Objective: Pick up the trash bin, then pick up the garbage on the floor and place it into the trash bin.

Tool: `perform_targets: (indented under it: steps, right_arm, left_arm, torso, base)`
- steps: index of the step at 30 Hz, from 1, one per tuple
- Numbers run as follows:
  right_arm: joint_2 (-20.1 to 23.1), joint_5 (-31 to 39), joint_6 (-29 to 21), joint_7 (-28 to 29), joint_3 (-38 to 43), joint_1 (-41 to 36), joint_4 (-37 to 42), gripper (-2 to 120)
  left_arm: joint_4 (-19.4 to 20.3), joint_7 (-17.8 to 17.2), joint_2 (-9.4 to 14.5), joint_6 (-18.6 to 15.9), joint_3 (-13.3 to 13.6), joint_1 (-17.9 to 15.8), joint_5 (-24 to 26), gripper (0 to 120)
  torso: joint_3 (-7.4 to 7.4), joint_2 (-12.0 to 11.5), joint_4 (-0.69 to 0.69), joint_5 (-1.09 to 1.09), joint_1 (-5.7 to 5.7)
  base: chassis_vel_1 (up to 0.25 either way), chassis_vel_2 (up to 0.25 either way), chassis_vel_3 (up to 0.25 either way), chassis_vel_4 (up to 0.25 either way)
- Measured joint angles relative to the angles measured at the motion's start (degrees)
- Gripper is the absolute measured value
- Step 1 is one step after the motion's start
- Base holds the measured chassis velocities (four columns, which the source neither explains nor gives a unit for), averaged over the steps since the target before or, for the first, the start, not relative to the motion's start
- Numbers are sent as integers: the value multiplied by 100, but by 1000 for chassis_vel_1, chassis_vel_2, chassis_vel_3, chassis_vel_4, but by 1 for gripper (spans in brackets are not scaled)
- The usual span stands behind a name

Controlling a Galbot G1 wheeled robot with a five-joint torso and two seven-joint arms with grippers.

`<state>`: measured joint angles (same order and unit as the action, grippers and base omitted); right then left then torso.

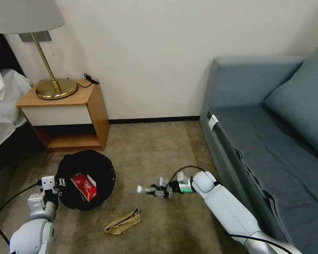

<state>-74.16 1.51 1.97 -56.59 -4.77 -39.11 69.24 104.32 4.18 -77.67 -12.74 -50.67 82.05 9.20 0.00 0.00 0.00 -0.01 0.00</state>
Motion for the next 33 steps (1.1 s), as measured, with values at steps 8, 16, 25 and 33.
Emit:
perform_targets:
  steps: [8, 16, 25, 33]
  right_arm:
    - [-115, 1100, 132, 815, -1116, 509, 571, 20]
    - [-728, 1961, 663, 1962, -1907, 937, -49, 20]
    - [-1737, 2245, 1099, 2611, -1969, 992, -977, 20]
    - [-1815, 1756, 1229, 3007, -1829, 752, -1039, 39]
  left_arm:
    - [27, 2, -78, 1, 73, -7, -52, 4]
    - [76, 86, -109, 55, 78, -43, -51, 4]
    - [134, 165, -95, 192, 58, 0, 8, 4]
    - [137, 189, -132, 250, 64, 11, -13, 4]
  torso:
    - [0, 0, 0, 0, 0]
    - [0, 0, 0, -1, 0]
    - [0, 0, 2, -1, 0]
    - [0, 0, 0, 0, 0]
  base:
    - [0, 0, 0, 0]
    - [0, 0, 0, 0]
    - [0, 0, 0, 0]
    - [0, 0, 0, 0]
